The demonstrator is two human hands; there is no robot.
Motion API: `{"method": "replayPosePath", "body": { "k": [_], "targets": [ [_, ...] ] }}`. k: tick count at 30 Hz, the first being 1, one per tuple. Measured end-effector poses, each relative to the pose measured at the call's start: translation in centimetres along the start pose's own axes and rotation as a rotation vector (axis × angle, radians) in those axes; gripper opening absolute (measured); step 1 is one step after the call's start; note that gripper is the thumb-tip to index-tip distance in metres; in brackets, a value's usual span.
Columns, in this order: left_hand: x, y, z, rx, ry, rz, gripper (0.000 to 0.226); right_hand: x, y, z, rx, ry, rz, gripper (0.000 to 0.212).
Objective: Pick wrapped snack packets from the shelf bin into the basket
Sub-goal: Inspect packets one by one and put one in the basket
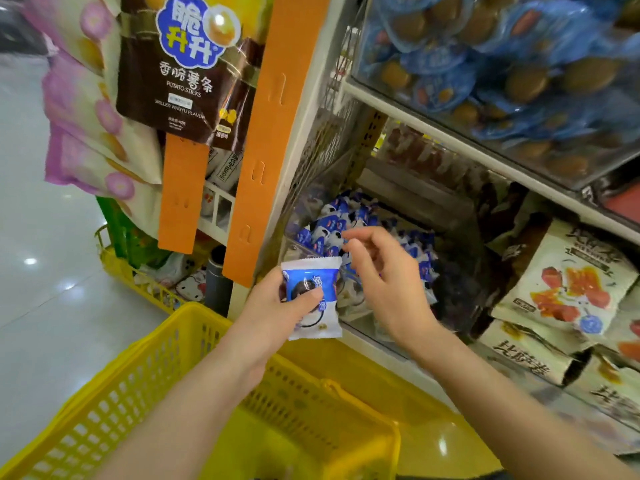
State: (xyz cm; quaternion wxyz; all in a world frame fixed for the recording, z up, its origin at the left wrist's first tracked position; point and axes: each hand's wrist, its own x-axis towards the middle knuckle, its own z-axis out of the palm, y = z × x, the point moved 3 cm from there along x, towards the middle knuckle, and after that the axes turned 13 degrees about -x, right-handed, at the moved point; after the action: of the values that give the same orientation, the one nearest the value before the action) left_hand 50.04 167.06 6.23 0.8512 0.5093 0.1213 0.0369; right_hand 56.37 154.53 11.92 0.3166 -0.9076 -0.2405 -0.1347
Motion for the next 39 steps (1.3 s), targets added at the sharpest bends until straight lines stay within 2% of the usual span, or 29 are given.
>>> {"method": "replayPosePath", "body": {
  "k": [3, 7, 9, 12, 15, 20, 25, 27, 30, 34, 37, 39],
  "targets": [
    [-0.5, -0.2, -0.2, 0.085, -0.022, 0.015, 0.026, -2.7, -0.6, 0.9, -0.016, -0.098, -0.021, 0.023],
    [-0.9, -0.6, -0.7, 0.176, -0.054, 0.031, 0.025, -4.1, -0.1, 1.9, 0.192, -0.205, 0.145, 0.017],
    [-1.0, -0.8, -0.7, 0.207, -0.046, 0.040, 0.017, -4.3, 0.3, 2.1, 0.306, -0.232, 0.227, 0.015],
    [-1.3, -1.2, -0.7, 0.186, -0.015, 0.060, 0.010, -4.6, 0.7, 2.4, 0.434, -0.243, 0.269, 0.008],
    [-1.4, -1.6, -0.8, 0.193, 0.014, 0.079, 0.016, -4.9, 0.8, 2.7, 0.313, -0.219, 0.179, 0.008],
    [-1.3, -1.8, -1.0, 0.202, 0.041, 0.101, 0.025, -5.1, 0.2, 2.4, -0.056, -0.088, -0.172, 0.006],
    [-1.2, -1.9, -0.8, 0.162, 0.054, 0.044, 0.028, -5.1, -0.3, 2.1, -0.326, 0.060, -0.414, 0.004],
    [-1.1, -1.8, -0.7, 0.142, 0.051, 0.033, 0.021, -5.1, -0.1, 2.0, -0.267, 0.059, -0.351, 0.004],
    [-0.9, -1.8, -0.7, 0.154, 0.051, 0.019, 0.006, -4.7, 0.7, 2.1, 0.000, 0.014, -0.075, 0.003],
    [-0.7, -1.3, -1.0, 0.146, 0.092, 0.039, 0.031, -4.1, 1.7, 1.7, 0.366, -0.005, 0.268, 0.005],
    [-0.8, -0.4, -1.3, 0.056, 0.148, 0.138, 0.027, -3.9, 1.7, 1.4, 0.552, -0.024, 0.353, 0.002],
    [-0.8, 0.1, -1.5, 0.039, 0.189, 0.223, 0.012, -3.9, 1.7, 1.5, 0.554, -0.100, 0.338, 0.014]
  ]
}}
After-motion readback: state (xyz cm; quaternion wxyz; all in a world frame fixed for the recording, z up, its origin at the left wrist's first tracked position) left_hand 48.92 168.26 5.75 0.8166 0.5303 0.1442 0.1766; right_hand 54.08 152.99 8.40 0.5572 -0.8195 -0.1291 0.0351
